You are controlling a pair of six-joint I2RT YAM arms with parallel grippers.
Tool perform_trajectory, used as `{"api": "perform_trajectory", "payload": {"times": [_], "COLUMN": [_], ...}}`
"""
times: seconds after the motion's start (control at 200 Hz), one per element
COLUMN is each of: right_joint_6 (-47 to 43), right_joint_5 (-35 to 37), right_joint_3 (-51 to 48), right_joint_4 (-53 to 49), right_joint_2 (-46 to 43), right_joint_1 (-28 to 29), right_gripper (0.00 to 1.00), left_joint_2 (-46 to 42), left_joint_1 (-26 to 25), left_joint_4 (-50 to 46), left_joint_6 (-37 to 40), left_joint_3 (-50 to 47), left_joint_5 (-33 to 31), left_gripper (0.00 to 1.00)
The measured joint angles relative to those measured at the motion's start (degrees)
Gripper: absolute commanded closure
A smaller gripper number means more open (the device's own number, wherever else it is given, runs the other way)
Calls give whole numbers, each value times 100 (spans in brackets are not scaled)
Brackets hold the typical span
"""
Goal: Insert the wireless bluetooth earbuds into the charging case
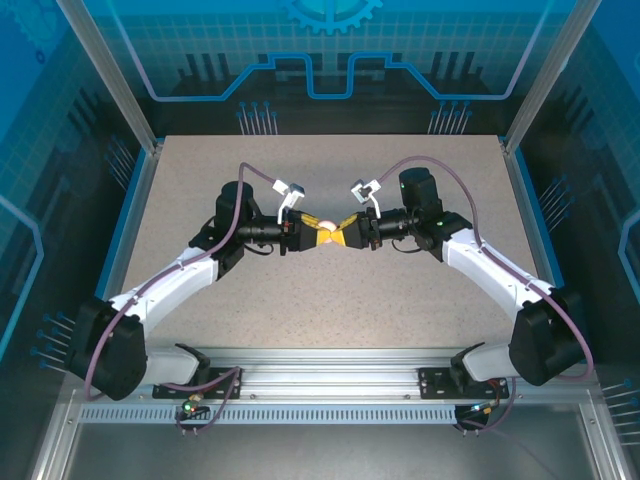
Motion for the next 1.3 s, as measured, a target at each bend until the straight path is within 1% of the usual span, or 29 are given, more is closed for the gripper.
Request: {"api": "perform_trajectory", "payload": {"times": [0.255, 0.28, 0.32, 0.345, 0.48, 0.655, 0.9, 1.081, 1.301], "right_joint_6": [2, 0, 11, -7, -26, -22, -20, 24, 164], "right_joint_5": [63, 70, 94, 114, 306, 352, 295, 238, 170], "right_joint_3": [0, 0, 0, 0, -2, -2, -4, -11, -68], "right_joint_4": [-31, -28, -31, -24, -72, -44, 76, 155, 398], "right_joint_2": [0, 0, -7, -11, -74, -85, -142, -155, -162], "right_joint_1": [-9, -15, -26, -26, -24, -9, 122, 155, 151], "right_gripper": [80, 78, 71, 69, 64, 60, 60, 63, 63], "left_joint_2": [33, 39, 57, 68, 120, 120, 120, 120, 118], "left_joint_1": [2, 2, 2, 0, -11, -33, -44, -44, -42], "left_joint_4": [-83, -101, -114, -114, -105, -48, 31, 105, 234], "left_joint_6": [2, 2, 0, 0, -68, -348, -542, -625, -643], "left_joint_3": [37, 55, 74, 83, 140, 168, 448, 448, 446], "left_joint_5": [-17, -24, -44, -57, -160, -374, -544, -564, -533], "left_gripper": [83, 84, 85, 85, 85, 85, 84, 82, 82]}}
